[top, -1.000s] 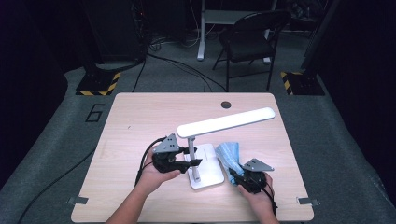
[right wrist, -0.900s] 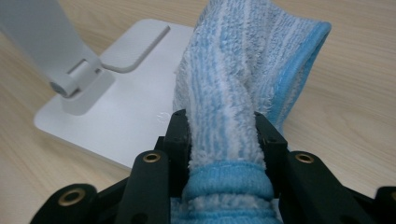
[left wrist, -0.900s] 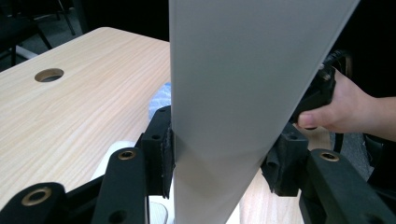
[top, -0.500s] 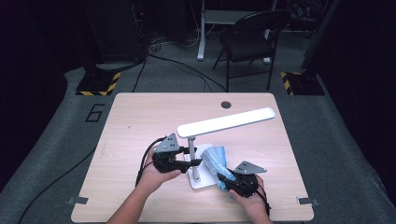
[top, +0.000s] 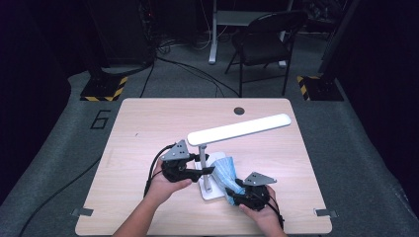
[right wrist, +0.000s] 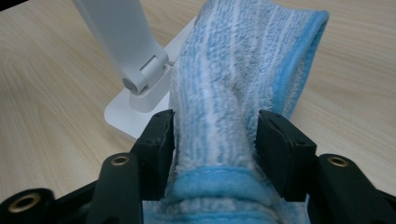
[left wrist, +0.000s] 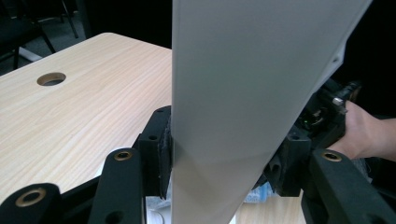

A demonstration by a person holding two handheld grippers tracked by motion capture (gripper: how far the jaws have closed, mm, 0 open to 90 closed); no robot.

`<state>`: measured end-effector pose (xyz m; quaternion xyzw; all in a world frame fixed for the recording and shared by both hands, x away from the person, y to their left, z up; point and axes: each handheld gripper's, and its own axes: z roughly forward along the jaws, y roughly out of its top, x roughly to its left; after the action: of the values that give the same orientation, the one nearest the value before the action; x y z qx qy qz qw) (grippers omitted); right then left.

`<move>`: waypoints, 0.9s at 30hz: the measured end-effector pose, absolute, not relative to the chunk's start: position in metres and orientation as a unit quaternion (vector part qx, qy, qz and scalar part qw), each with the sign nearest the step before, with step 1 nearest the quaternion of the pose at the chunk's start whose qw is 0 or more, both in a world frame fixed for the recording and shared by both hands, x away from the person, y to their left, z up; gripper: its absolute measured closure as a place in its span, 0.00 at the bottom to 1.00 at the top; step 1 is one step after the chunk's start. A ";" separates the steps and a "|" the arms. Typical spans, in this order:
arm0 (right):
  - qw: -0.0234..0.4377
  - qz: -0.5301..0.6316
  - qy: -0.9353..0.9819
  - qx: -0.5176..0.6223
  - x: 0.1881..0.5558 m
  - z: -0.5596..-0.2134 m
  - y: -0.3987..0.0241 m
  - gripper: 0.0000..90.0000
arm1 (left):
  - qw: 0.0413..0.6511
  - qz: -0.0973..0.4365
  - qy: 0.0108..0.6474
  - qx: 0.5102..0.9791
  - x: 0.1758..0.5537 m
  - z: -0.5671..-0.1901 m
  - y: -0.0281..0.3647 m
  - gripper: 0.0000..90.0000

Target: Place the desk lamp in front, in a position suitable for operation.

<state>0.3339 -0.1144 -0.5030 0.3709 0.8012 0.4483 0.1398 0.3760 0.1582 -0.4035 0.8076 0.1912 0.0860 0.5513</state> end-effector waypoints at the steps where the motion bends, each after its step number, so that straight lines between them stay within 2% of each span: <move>1: 0.144 0.449 0.803 0.364 0.333 -0.500 -0.114 0.49 | 0.550 0.087 0.193 0.808 0.376 -0.403 0.158 0.55; 7: 0.170 0.445 0.806 0.351 0.327 -0.486 -0.107 0.49 | 0.550 0.089 0.194 0.808 0.375 -0.402 0.157 0.54; 13: 0.180 0.436 0.810 0.348 0.334 -0.485 -0.100 0.58 | 0.550 0.090 0.200 0.806 0.376 -0.401 0.157 0.51; 21: 0.149 0.420 0.821 0.356 0.344 -0.494 -0.095 0.71 | 0.549 0.085 0.198 0.808 0.376 -0.400 0.157 0.56; 27: 0.146 0.420 0.818 0.364 0.344 -0.500 -0.093 0.71 | 0.546 0.092 0.199 0.808 0.375 -0.400 0.155 0.56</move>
<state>0.3436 -0.0929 -0.4997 0.3643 0.8180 0.4204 0.1464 0.3747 0.1553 -0.3996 0.8084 0.1988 0.0922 0.5463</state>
